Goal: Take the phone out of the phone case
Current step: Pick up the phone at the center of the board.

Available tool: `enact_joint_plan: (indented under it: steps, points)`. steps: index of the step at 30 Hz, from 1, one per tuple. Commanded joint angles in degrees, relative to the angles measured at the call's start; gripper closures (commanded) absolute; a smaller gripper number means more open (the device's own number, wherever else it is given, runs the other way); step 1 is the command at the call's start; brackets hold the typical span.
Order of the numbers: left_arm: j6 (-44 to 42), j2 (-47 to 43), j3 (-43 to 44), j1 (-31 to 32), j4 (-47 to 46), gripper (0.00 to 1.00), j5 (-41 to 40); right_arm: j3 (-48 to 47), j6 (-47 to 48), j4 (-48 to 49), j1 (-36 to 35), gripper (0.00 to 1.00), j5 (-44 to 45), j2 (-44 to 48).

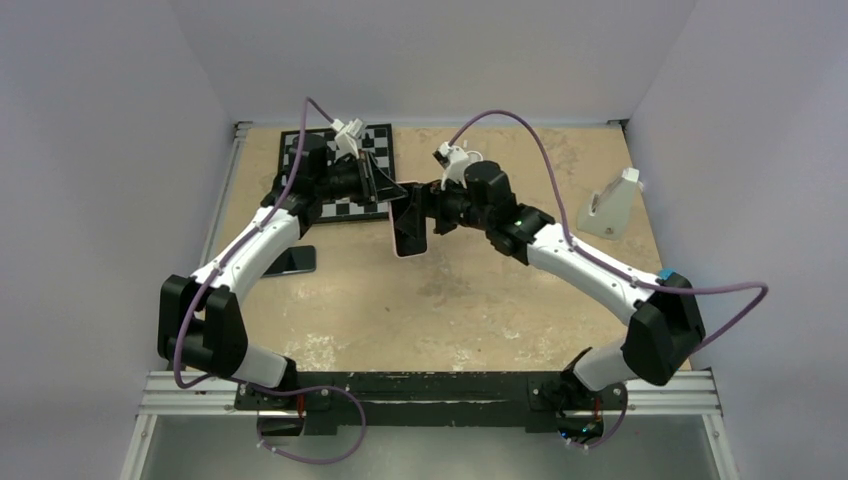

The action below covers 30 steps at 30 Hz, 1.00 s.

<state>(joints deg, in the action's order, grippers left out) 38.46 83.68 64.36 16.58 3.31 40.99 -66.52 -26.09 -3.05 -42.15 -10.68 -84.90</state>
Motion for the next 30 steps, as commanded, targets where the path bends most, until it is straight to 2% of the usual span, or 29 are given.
enact_joint_plan:
  steps: [1, 5, 9, 13, 16, 19, 21, 26, 28, 30]
  points:
    - [3.0, -2.2, -1.1, 0.8, -10.6, 1.0, 9.1, 1.8, 6.9, -0.3, 3.8, 0.1, -21.2, 6.6]
    - [1.7, -1.8, -0.2, 2.1, -10.7, 1.0, 11.9, 4.7, 5.3, 2.6, 7.2, 0.09, -29.4, 7.1]
    - [1.5, -1.1, 0.6, 3.1, -13.1, 1.0, 16.9, 3.8, 5.9, 2.2, 9.9, 0.1, -33.3, 6.0]
    - [0.6, -1.0, 1.1, 4.5, -12.9, 1.0, 18.6, 2.2, 7.7, -1.7, 12.4, 0.17, -33.2, 5.4]
    - [-0.6, -1.1, 1.4, 5.7, -12.0, 1.0, 19.1, 3.3, 6.8, -0.8, 14.8, 0.28, -37.9, 5.3]
    - [-1.2, -0.8, 2.0, 6.7, -11.3, 1.0, 20.0, 5.2, 3.3, 5.8, 15.0, 0.42, -46.5, 4.5]
    - [-0.8, -1.1, 1.7, 6.9, -12.6, 1.0, 20.8, 7.6, -1.6, 13.6, 15.1, 0.49, -51.5, 4.0]
    - [0.0, -2.2, 0.6, 7.3, -15.6, 1.0, 21.1, 11.5, -9.7, 25.9, 15.0, 0.56, -54.3, 2.4]
    - [1.9, -2.3, 0.1, 7.3, -17.8, 1.0, 21.6, 13.0, -12.5, 30.6, 15.0, 0.71, -55.2, 1.7]
    - [3.1, -2.7, -0.4, 7.3, -19.9, 1.0, 21.9, 13.7, -14.4, 33.4, 15.0, 0.94, -55.5, 1.1]
